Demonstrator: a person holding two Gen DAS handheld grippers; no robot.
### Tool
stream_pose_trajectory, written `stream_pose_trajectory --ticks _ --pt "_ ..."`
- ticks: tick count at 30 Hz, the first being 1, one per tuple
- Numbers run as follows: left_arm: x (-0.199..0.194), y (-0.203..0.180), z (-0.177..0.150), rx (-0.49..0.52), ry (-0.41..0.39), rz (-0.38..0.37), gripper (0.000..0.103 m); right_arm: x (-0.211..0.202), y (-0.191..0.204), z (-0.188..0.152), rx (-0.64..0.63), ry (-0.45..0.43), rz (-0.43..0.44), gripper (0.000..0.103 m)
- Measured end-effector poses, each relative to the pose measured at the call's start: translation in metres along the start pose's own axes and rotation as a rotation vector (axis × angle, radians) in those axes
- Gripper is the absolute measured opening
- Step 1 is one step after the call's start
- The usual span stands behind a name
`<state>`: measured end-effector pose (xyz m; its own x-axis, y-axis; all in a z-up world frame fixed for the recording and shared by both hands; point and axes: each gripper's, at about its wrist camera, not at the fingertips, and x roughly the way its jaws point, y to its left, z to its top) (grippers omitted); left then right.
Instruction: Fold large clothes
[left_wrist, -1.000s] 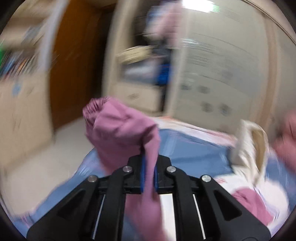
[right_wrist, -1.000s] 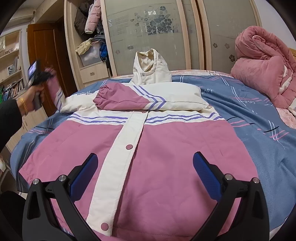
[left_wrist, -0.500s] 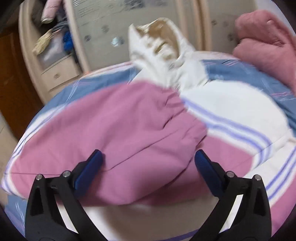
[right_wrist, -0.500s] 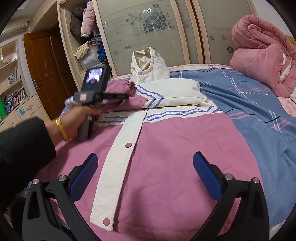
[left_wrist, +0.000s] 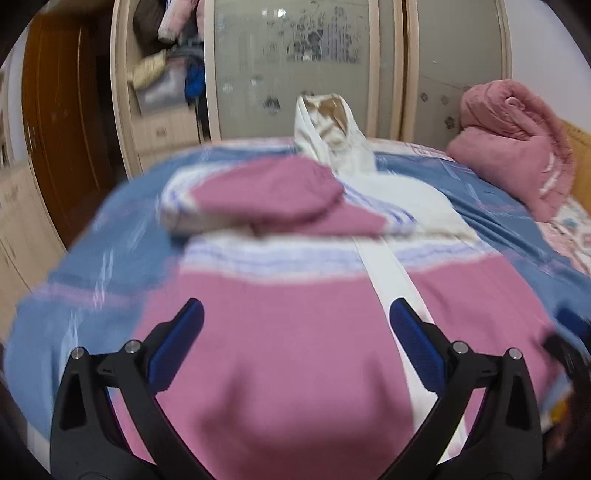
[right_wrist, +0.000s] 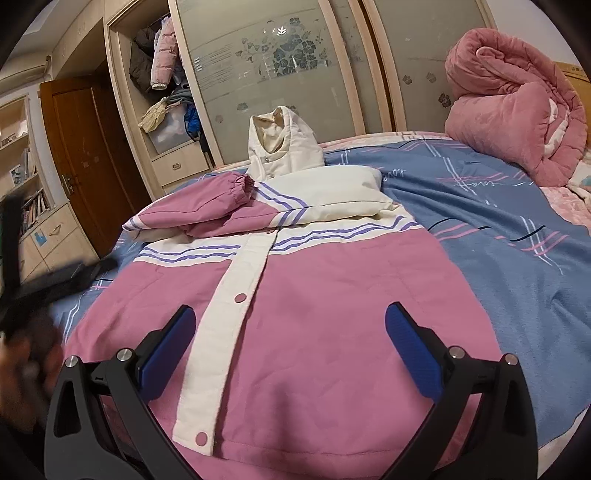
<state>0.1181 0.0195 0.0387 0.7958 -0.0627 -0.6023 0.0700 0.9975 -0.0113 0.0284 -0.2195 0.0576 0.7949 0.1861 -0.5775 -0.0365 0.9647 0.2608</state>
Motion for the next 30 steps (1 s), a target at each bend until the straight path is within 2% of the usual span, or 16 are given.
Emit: stream_pose_trajectory --ticks 2,5,12,19,30 --pt "-0.014 0.005 -0.026 -0.022 -0.027 0.004 0.101 0.000 -0.003 -0.002 0.000 0.004 -0.015 0.102" --pt "-0.017 0.004 -0.043 0.011 -0.063 0.046 0.101 -0.004 -0.006 -0.004 0.002 -0.008 -0.033 0.102" --pt "-0.022 0.014 -0.032 -0.018 -0.060 0.004 0.101 -0.008 0.000 -0.008 -0.032 -0.057 -0.072 0.102" --pt "-0.025 0.001 -0.027 0.042 -0.085 0.014 0.101 -0.001 0.009 -0.010 -0.064 -0.065 -0.082 0.102" --pt "-0.021 0.006 -0.027 0.023 -0.063 0.016 0.101 0.003 0.014 -0.010 -0.072 -0.060 -0.073 0.102"
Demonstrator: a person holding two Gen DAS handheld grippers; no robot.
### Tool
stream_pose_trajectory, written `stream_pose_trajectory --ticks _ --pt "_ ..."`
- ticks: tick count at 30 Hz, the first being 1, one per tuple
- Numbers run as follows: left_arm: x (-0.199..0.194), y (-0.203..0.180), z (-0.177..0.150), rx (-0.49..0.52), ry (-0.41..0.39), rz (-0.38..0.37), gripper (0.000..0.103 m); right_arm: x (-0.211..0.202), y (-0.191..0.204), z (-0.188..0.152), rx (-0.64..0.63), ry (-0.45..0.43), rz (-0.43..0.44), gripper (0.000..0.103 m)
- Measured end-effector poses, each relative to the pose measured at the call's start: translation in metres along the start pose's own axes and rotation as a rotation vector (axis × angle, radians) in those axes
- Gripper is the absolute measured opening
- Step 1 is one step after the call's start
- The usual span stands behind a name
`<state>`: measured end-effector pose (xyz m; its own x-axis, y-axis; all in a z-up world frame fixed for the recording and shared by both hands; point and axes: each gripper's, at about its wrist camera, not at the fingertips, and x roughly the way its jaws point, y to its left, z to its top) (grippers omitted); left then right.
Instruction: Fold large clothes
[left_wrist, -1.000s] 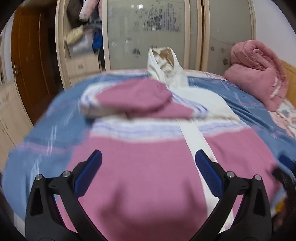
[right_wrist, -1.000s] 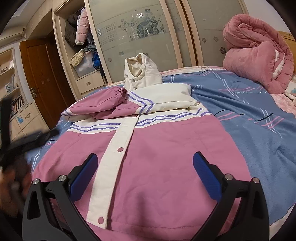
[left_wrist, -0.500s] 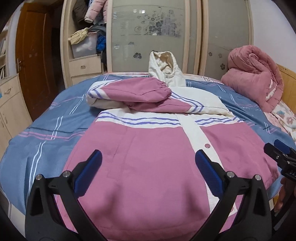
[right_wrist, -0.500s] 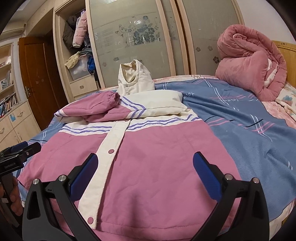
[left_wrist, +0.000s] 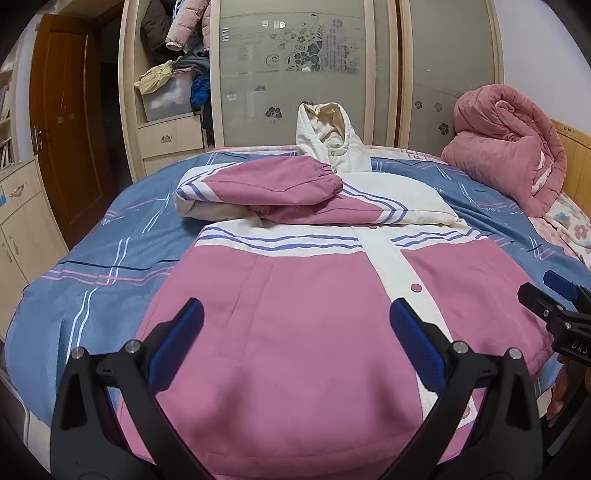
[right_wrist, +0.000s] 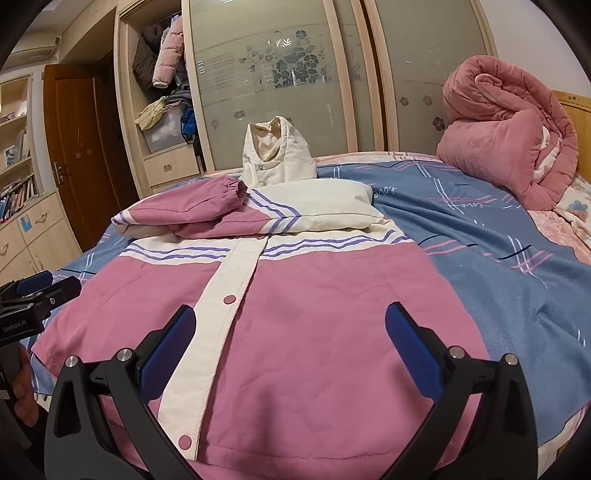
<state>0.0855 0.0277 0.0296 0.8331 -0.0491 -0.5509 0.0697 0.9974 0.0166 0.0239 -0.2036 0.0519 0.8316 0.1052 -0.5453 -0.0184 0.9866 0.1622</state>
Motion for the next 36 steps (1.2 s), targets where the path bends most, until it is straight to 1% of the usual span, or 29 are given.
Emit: stream_pose_trajectory --ticks 11,20,24,27,29,31,36 --pt "0.001 -0.004 0.001 0.010 -0.009 -0.008 0.101 -0.001 -0.006 0.001 0.011 -0.004 -0.009 0.102" --pt "-0.002 -0.010 0.003 0.014 -0.019 -0.034 0.101 -0.002 -0.009 0.000 0.006 -0.014 -0.018 0.102" --pt "-0.002 -0.008 0.006 -0.011 -0.025 -0.046 0.101 -0.003 -0.008 0.000 -0.005 -0.047 -0.046 0.102" --pt "0.002 -0.007 0.009 -0.035 -0.023 -0.041 0.101 0.000 -0.006 0.005 -0.011 -0.045 -0.065 0.102" --pt "0.002 -0.007 0.011 -0.049 -0.025 -0.056 0.101 0.001 -0.004 0.015 0.015 -0.047 -0.047 0.102" --pt "-0.001 -0.008 0.013 -0.046 -0.043 -0.059 0.101 0.000 -0.002 0.027 0.036 -0.046 -0.016 0.102" --pt "-0.005 -0.005 0.017 -0.037 -0.073 -0.045 0.101 0.007 0.005 0.071 0.101 -0.025 0.105 0.102"
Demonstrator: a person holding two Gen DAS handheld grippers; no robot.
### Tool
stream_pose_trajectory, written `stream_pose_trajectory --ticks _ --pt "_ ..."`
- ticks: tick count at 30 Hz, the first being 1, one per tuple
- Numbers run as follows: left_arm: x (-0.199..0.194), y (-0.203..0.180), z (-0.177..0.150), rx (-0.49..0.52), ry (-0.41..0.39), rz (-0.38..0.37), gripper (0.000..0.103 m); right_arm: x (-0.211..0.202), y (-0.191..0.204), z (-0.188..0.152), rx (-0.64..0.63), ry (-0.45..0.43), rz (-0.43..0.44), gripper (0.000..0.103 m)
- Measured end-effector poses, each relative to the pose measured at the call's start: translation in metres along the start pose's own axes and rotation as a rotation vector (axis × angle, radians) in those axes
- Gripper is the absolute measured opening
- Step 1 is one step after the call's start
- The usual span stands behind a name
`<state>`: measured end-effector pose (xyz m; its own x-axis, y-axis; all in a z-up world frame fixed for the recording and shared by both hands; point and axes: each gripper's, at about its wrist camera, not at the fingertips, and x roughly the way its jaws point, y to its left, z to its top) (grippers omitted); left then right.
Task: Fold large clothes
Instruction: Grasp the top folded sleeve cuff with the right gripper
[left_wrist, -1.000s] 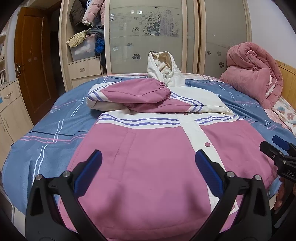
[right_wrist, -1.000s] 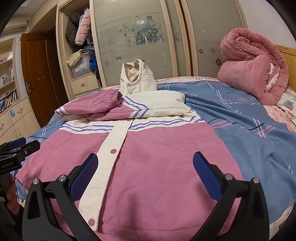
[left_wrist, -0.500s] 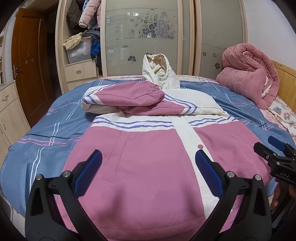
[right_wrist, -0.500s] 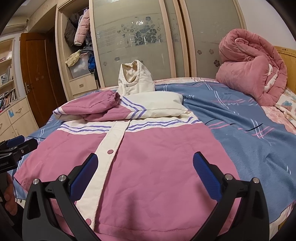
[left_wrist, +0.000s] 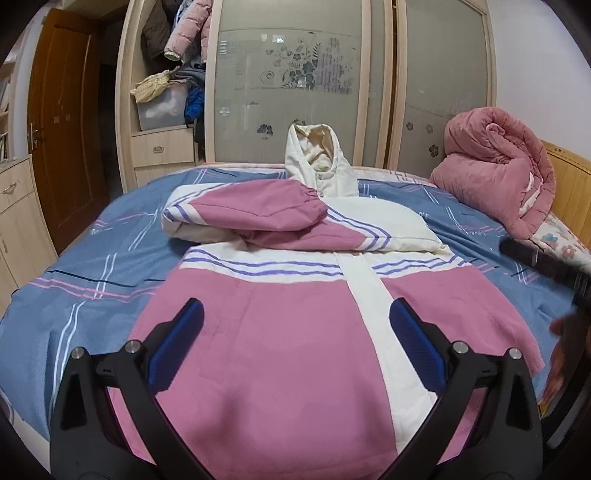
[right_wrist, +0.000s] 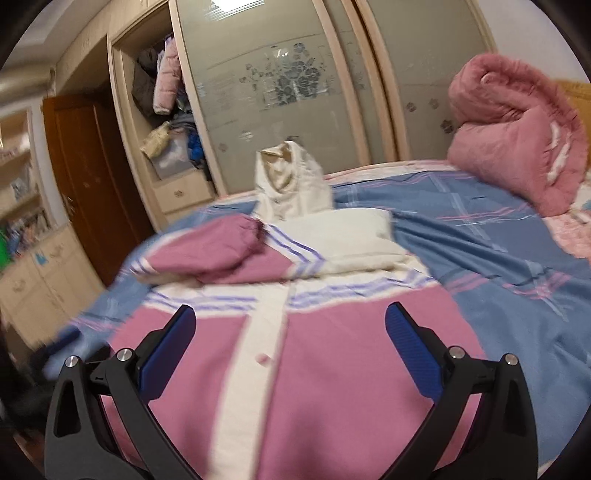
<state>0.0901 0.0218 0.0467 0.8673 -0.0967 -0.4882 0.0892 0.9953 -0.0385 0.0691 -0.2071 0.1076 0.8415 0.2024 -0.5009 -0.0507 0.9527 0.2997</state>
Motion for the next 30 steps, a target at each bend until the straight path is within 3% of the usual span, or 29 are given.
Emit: stream_pose_trajectory --ticks 5,7,13,17,21,30 --pt "0.001 0.013 0.003 -0.039 0.006 0.004 0.101 0.040 0.007 0.046 0.077 0.075 0.123 0.102" --pt "0.001 0.018 0.003 -0.047 0.003 0.006 0.101 0.071 0.014 0.057 0.093 0.148 0.163 0.102" --pt "0.006 0.029 0.004 -0.068 0.001 0.036 0.101 0.147 0.029 0.066 0.173 0.259 0.183 0.095" --pt "0.014 0.039 0.006 -0.083 0.014 0.041 0.101 0.190 0.030 0.066 0.247 0.297 0.220 0.082" --pt "0.018 0.057 0.011 -0.134 0.008 -0.011 0.101 0.233 0.032 0.065 0.272 0.349 0.202 0.068" --pt "0.018 0.073 0.015 -0.161 -0.003 -0.019 0.101 0.300 0.024 0.064 0.374 0.379 0.192 0.061"
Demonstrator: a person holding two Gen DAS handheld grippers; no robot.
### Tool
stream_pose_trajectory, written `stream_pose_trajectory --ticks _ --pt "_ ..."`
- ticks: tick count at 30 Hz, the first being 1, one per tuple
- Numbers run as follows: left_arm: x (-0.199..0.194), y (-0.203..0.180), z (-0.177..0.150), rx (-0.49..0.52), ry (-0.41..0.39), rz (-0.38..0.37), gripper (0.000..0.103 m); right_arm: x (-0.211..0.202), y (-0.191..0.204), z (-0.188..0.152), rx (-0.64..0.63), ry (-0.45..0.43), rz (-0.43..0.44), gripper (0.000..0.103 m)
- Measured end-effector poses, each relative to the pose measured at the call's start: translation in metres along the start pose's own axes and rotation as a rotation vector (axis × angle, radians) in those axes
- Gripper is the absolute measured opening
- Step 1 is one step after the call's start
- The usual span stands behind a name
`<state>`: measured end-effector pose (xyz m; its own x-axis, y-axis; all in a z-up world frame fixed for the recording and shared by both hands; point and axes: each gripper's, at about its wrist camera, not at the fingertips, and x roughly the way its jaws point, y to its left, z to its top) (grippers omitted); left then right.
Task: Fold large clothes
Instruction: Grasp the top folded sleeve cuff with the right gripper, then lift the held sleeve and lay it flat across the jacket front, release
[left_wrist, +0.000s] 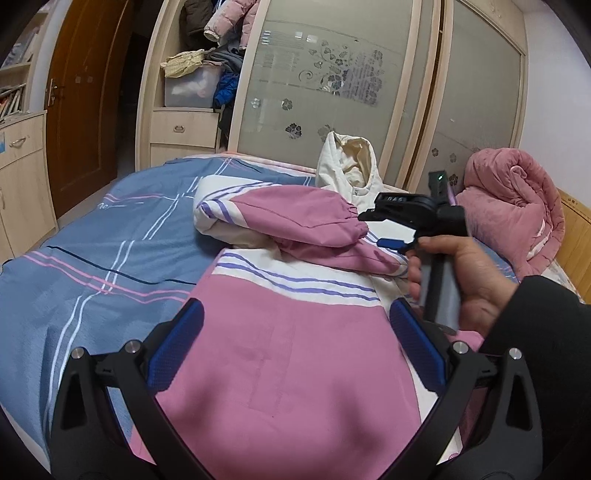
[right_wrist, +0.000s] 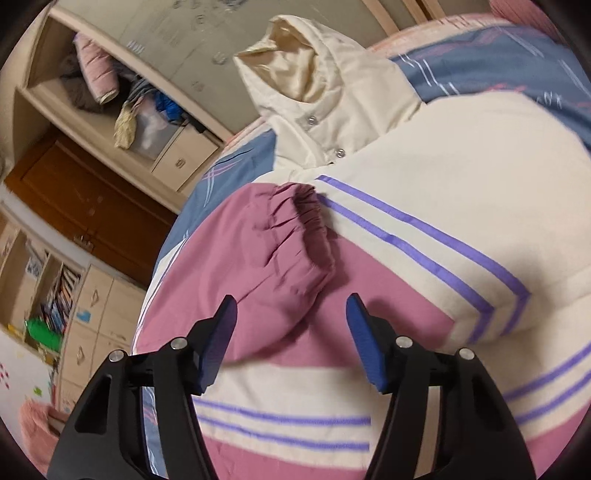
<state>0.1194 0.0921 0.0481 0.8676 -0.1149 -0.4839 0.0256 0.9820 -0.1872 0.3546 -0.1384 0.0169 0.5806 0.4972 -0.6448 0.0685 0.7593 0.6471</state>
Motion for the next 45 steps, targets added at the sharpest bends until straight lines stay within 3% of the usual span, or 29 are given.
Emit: stream_pose_trajectory --ticks 9,10,12,14,17,22,26,29,33,38,41,43,44,45 --pt "0.008 0.010 0.007 -0.037 0.003 -0.005 0.101 0.044 0.000 0.010 0.068 0.025 0.008 0.060" --pt "0.008 0.009 0.007 -0.038 0.001 -0.005 0.101 0.048 0.002 0.011 0.065 0.013 0.001 0.057" --pt "0.009 0.008 0.007 -0.031 -0.003 0.002 0.101 0.052 0.008 0.013 0.044 0.001 -0.018 0.035" --pt "0.010 0.007 0.007 -0.024 -0.008 0.011 0.101 0.050 0.024 0.016 -0.024 -0.025 -0.050 0.021" --pt "0.013 0.007 0.007 -0.032 -0.004 0.005 0.101 0.031 0.062 0.023 -0.169 -0.095 -0.053 0.016" --pt "0.013 0.001 0.007 -0.026 -0.011 -0.014 0.101 -0.036 0.135 0.039 -0.447 -0.282 0.006 0.015" --pt "0.015 -0.010 0.005 0.011 -0.004 -0.028 0.101 -0.093 0.160 0.054 -0.565 -0.427 0.003 0.015" --pt "0.015 -0.017 0.004 0.031 -0.001 -0.041 0.101 -0.129 0.138 0.071 -0.538 -0.487 -0.030 0.015" --pt "0.016 -0.019 0.003 0.039 0.007 -0.054 0.101 -0.155 0.074 0.086 -0.440 -0.507 -0.122 0.015" --pt "0.020 -0.023 -0.001 0.048 0.029 -0.066 0.101 -0.136 -0.037 0.076 -0.305 -0.420 -0.326 0.015" --pt "0.024 -0.023 -0.003 0.043 0.056 -0.080 0.101 -0.106 -0.078 0.059 -0.272 -0.349 -0.410 0.016" --pt "0.027 -0.024 -0.005 0.050 0.069 -0.074 0.101 -0.089 -0.098 0.048 -0.243 -0.323 -0.442 0.024" --pt "0.028 -0.024 -0.006 0.052 0.073 -0.073 0.101 -0.084 -0.104 0.044 -0.230 -0.309 -0.448 0.035" --pt "0.028 -0.025 -0.007 0.053 0.076 -0.074 0.101 -0.083 -0.107 0.037 -0.218 -0.295 -0.449 0.058"
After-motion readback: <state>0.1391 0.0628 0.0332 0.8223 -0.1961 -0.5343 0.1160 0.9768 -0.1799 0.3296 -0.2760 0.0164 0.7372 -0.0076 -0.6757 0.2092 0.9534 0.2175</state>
